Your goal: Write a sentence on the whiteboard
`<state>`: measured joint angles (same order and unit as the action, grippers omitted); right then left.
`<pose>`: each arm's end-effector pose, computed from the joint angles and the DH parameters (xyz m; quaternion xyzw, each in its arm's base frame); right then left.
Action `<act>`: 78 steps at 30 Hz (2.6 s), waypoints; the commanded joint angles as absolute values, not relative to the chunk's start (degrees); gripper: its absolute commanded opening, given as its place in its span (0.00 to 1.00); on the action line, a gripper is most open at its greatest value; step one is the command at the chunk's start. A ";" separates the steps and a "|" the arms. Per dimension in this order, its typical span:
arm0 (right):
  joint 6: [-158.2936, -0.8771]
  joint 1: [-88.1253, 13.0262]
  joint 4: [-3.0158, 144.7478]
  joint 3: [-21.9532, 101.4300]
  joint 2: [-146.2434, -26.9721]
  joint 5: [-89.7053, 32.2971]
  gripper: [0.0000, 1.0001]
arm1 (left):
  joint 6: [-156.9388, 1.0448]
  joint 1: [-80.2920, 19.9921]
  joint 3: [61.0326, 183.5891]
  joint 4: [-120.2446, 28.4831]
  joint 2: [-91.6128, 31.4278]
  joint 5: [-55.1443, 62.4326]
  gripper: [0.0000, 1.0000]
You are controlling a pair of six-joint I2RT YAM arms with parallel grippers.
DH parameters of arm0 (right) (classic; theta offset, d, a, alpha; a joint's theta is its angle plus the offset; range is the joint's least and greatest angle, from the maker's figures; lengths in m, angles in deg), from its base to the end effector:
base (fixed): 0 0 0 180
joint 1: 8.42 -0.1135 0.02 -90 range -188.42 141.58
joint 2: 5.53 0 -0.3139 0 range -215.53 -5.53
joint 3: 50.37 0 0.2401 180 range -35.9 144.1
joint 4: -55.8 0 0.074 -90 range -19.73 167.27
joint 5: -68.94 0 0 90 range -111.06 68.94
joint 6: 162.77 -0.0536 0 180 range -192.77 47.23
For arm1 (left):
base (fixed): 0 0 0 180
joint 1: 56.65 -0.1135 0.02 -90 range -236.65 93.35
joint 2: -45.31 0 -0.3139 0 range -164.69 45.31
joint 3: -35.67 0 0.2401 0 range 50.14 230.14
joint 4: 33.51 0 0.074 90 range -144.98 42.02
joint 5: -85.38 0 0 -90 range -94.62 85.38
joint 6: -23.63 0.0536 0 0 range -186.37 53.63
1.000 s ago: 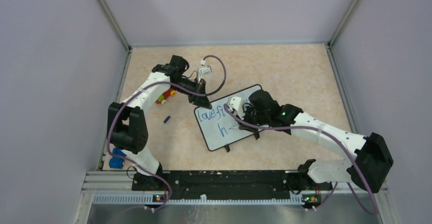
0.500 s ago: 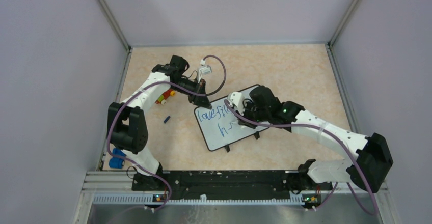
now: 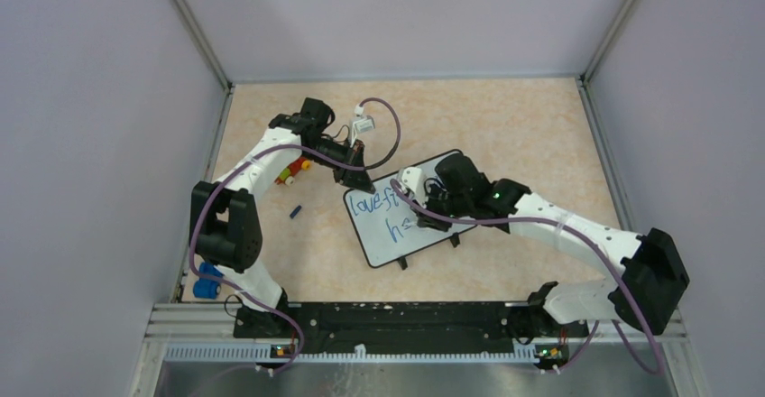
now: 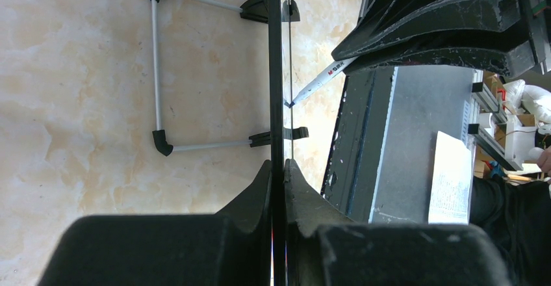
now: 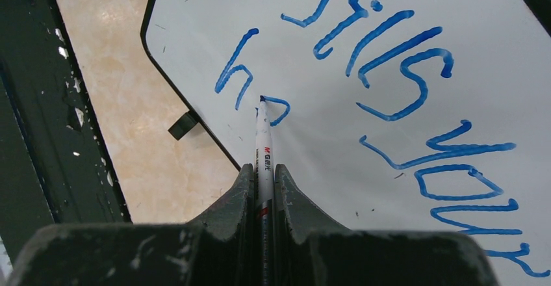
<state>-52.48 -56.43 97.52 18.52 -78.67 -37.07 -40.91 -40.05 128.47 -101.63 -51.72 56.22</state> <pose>0.1600 0.1999 0.3059 -0.5586 0.7304 0.2143 0.3295 0.3012 -0.1386 0.3119 0.3783 0.7675 -0.4886 0.1705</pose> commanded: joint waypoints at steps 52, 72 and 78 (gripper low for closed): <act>-54.42 -53.43 95.25 19.42 -75.53 -32.37 0.00 | -39.57 -40.04 129.42 -101.94 -51.31 58.03 0.00; -53.23 -53.78 97.32 13.69 -73.13 -36.00 0.00 | -39.54 -40.04 129.72 -101.98 -50.25 58.05 0.00; -53.02 -53.65 98.20 13.80 -73.63 -33.93 0.00 | -39.65 -40.09 129.71 -101.97 -51.81 58.05 0.00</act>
